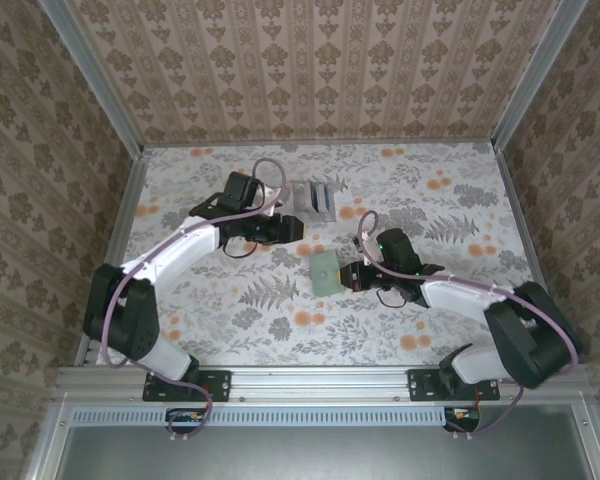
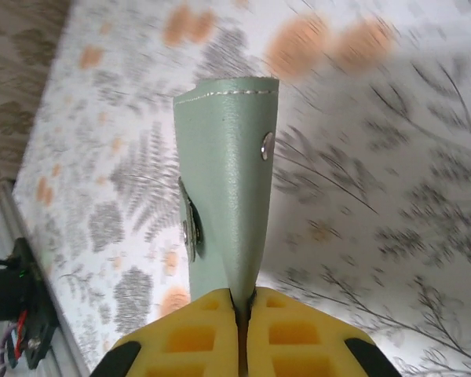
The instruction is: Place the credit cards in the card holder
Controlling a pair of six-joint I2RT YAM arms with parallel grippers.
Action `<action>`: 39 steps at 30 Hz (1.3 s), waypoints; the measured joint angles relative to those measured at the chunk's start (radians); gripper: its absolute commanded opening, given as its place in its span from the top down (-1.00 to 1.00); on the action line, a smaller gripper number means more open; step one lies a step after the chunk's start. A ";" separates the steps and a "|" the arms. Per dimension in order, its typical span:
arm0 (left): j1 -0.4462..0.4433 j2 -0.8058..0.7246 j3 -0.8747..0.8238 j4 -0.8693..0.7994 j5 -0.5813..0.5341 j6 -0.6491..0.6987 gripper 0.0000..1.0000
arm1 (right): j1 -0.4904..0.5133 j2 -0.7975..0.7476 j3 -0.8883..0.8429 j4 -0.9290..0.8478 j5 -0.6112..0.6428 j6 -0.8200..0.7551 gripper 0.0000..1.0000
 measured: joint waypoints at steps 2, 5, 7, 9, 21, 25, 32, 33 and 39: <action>-0.001 -0.050 0.002 -0.012 0.046 0.054 -0.04 | 0.015 -0.069 0.000 0.008 0.000 -0.057 0.92; -0.007 -0.122 0.021 -0.074 0.097 0.153 -0.13 | 0.044 -0.157 0.000 0.031 -0.016 -0.192 0.90; -0.011 -0.167 0.030 -0.101 0.132 0.218 -0.17 | 0.056 -0.185 0.011 0.006 -0.061 -0.294 0.90; -0.016 -0.188 0.040 -0.130 0.161 0.275 -0.15 | 0.061 -0.187 0.039 -0.048 -0.109 -0.380 0.90; -0.106 -0.099 0.057 -0.324 0.249 0.477 0.41 | 0.063 -0.182 0.102 -0.153 -0.248 -0.515 0.92; -0.113 -0.086 0.065 -0.357 0.252 0.502 0.93 | 0.063 -0.181 0.116 -0.185 -0.267 -0.521 0.86; -0.118 -0.079 0.068 -0.332 0.209 0.459 1.00 | 0.065 -0.190 0.117 -0.176 -0.174 -0.468 -0.06; -0.114 -0.089 0.055 -0.298 0.191 0.425 1.00 | 0.065 -0.199 0.116 -0.163 -0.134 -0.438 -0.07; -0.084 -0.158 -0.033 -0.122 0.066 0.272 1.00 | 0.066 -0.241 0.109 -0.142 0.026 -0.234 -0.01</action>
